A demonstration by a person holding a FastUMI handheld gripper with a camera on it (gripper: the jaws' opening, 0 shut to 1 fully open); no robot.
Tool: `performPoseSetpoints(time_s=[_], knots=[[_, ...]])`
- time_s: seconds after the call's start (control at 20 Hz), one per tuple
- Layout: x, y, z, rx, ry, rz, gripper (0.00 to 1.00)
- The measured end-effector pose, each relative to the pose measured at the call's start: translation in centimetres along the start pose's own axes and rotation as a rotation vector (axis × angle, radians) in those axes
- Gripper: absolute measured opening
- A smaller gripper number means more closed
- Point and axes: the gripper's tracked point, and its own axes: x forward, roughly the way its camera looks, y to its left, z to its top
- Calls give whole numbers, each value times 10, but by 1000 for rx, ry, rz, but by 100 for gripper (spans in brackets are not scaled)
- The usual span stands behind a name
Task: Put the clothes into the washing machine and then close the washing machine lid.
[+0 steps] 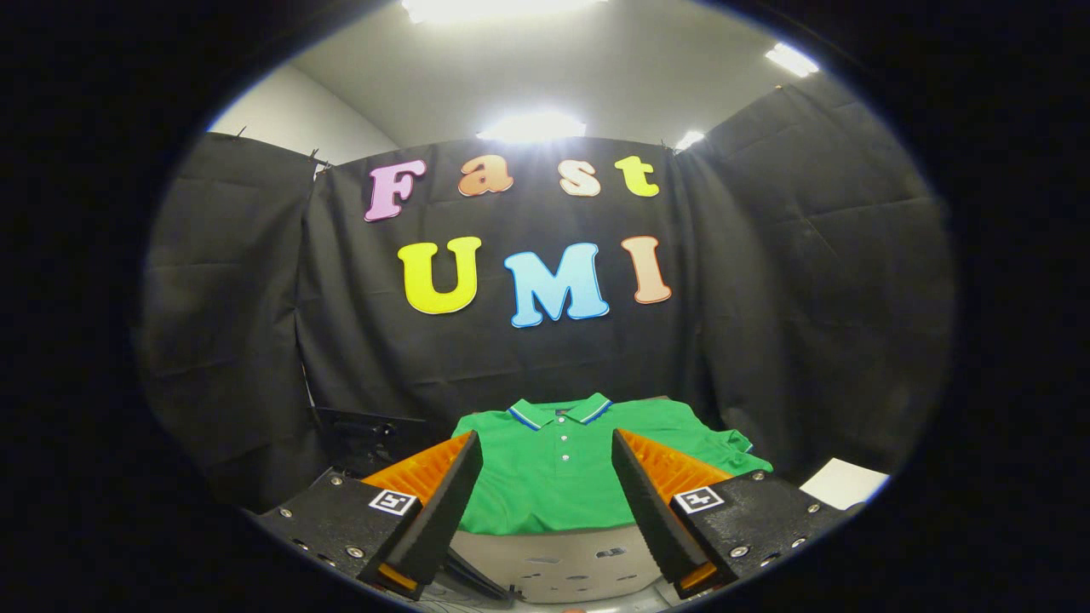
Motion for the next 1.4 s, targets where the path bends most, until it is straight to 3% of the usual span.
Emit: performPoseSetpoints(time_s=[0.4,0.85,1.2,1.4], knots=[[67,9,-18,-6,178,77,94],[142,-15,-51,-6,336,9,94],[177,-7,-77,-27,487,64,94],[189,-17,-90,-14,545,41,94]])
